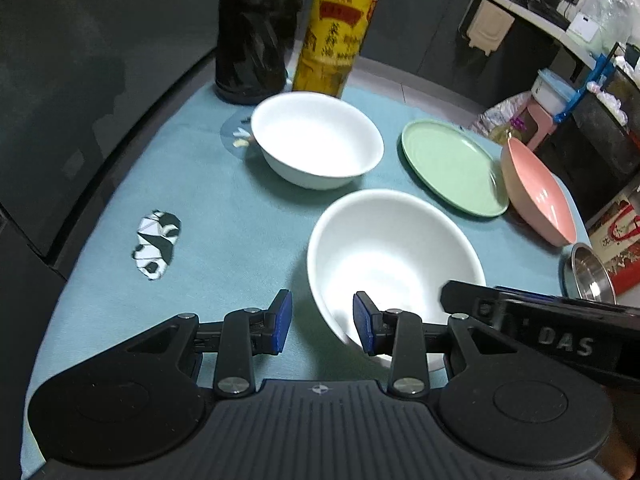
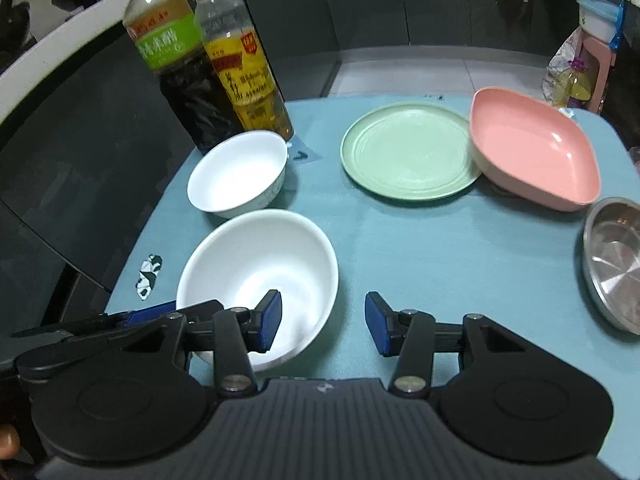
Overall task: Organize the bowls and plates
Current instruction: 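Reach to the large white bowl and close the grippers on its rim, then carry the large white bowl over and lower it into the black bowl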
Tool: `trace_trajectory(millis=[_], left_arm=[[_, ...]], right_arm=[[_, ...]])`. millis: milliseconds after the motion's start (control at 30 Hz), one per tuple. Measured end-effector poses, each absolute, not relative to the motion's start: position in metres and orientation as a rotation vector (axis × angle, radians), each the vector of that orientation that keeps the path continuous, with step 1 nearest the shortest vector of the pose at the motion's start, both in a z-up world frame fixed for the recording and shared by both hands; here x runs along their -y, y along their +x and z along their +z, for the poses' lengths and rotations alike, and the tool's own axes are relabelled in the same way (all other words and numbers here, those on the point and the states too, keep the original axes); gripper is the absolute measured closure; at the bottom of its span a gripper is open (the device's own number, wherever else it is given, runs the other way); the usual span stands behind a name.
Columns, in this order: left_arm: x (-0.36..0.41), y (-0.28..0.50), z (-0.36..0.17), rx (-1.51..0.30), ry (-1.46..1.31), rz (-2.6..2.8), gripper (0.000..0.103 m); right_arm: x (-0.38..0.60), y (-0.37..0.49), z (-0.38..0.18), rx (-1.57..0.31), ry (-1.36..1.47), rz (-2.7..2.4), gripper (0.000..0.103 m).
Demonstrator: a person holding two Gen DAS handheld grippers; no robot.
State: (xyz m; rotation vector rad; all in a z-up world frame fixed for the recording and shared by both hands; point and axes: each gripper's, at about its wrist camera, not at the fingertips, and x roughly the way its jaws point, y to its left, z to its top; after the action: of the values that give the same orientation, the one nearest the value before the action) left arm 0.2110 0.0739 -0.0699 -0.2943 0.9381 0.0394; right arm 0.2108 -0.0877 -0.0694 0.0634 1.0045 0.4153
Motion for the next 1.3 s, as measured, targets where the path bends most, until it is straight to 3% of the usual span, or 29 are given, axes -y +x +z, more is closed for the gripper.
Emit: trace_trajectory(millis=[200,267,300,333,667,1300], left_arm=[[-0.073,0.218,-0.079,-0.952,-0.282,0.029,0.076],[-0.073,0.219,-0.082,-0.947,-0.278,-0.016,0.086],[-0.071,0.219,-0.082,-0.947,-0.273,-0.032,0.087],[-0.07,0.219,-0.081,-0.943,-0.259,-0.029,0.087],[-0.062,0.202,-0.059,-0.901,-0.246,-0.055,0.087],[-0.032,0.097,-0.012,-0.798,-0.213,-0.137,0.087]], right_arm=[[0.081,0.22,-0.083,-1.028,0.037,0.39,0.058],[0.079,0.223,-0.088,-1.038,0.021,0.398,0.072],[0.077,0.225,-0.09,-1.053,0.014,0.407,0.093],[0.077,0.227,-0.092,-1.07,0.019,0.417,0.095],[0.085,0.21,-0.07,-1.013,0.021,0.405,0.095],[0.122,0.103,-0.025,-0.891,0.042,0.398,0.091]])
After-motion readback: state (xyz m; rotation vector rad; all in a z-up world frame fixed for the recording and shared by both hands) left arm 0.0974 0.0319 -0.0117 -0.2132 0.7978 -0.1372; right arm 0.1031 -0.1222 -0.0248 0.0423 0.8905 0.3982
